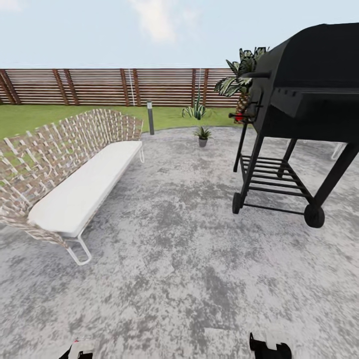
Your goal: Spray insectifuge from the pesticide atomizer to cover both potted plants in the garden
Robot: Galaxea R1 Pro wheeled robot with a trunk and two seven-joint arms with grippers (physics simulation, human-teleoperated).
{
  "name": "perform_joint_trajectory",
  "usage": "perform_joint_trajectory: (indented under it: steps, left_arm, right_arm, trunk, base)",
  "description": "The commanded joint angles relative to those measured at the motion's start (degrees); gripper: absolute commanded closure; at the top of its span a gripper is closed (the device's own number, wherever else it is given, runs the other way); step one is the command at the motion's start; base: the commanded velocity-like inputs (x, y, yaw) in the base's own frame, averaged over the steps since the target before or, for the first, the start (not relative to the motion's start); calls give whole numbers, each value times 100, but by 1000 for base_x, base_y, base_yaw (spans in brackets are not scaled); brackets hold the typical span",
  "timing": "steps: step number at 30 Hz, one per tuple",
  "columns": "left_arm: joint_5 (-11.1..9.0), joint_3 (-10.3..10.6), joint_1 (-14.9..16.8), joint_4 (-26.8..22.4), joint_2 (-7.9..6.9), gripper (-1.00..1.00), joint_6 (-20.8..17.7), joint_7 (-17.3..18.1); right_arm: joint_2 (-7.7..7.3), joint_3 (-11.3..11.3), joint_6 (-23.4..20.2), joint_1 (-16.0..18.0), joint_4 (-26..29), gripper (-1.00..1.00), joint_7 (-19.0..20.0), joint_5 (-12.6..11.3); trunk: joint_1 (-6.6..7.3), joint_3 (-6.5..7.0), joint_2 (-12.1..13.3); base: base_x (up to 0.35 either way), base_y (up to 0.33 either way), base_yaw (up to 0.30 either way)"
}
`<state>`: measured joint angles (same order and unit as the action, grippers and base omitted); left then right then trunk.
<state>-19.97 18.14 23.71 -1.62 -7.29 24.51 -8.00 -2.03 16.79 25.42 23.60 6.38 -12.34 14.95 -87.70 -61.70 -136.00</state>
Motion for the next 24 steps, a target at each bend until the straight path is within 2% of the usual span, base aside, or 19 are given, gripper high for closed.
perform_joint_trajectory:
  steps: [1,9,24]
  left_arm:
    - [-26,50,2,0,0,100,10,-27]
    - [-24,50,1,-4,-1,100,10,-27]
    - [-24,50,1,-3,-1,100,10,-27]
  right_arm:
    - [1,35,16,4,-7,-100,-23,60]
    - [1,35,16,4,-5,-100,-23,60]
    - [1,35,16,4,-6,-100,-23,60]
  trunk:
    - [-2,-5,-2]
    - [-2,-5,-2]
    - [-2,-5,-2]
  base:
    - [339,2,0]
    - [339,14,0]
    - [339,113,0]
